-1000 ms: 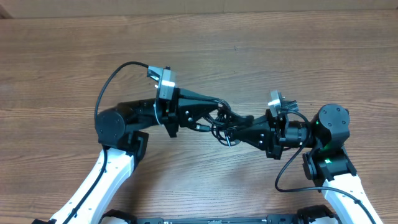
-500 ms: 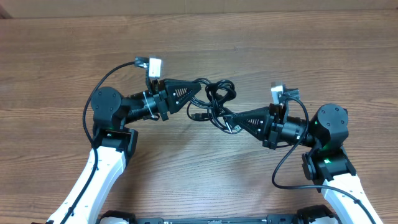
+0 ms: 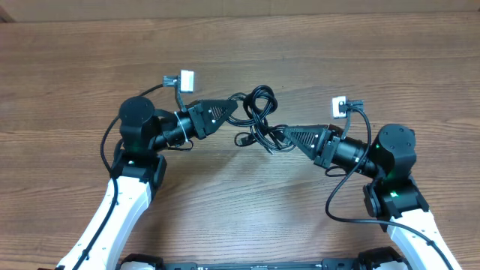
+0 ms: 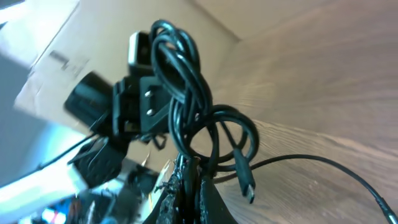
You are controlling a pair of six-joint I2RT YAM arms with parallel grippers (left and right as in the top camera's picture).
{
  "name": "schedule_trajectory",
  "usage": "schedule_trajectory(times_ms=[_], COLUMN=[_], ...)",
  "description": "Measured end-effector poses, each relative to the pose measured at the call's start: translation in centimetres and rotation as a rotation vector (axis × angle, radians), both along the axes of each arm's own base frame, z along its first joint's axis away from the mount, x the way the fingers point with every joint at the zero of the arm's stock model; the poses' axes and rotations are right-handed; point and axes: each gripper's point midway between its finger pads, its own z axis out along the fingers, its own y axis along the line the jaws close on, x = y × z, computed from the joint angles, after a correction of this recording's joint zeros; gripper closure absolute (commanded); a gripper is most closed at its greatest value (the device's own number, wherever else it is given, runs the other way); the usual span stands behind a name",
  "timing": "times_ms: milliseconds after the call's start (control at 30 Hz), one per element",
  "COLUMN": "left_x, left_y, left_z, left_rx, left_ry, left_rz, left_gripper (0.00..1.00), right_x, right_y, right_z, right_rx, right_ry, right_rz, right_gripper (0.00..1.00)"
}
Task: Untangle cables
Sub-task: 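Pull the right gripper away from the left to stretch the cables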
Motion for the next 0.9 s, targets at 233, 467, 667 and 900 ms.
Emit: schedule_trajectory(times_ms=[233,467,667,900], left_x=[0.4,0.4,0.4,0.5], left_y=[0.2,0.2,0.2,0.3], left_z=[-0.2,-0.2,-0.2,-0.3], left_rx=[0.017,0.024,0.027,0.029], left_ry=[-0.018,-0.026,-0.033,-0.029], left_rz=[0.022,0.025,0.025,0.031], left_gripper=[0.96,0.96,0.96,0.96], right_x=[1.4,1.8,1.9,2.0], right_y=[-1.4,-2.6,-3.1,-3.6], right_z=[-2.9,-5.6,-6.4,-7.2], right_rx=[-0.031,-0.065,-0.078,-0.097], right_ry=[0.169,0.315,0.352,0.386], right_rz=[-0.142,-0.249,-0.289,-0.322], right_gripper=[0.96,0.96,0.96,0.96])
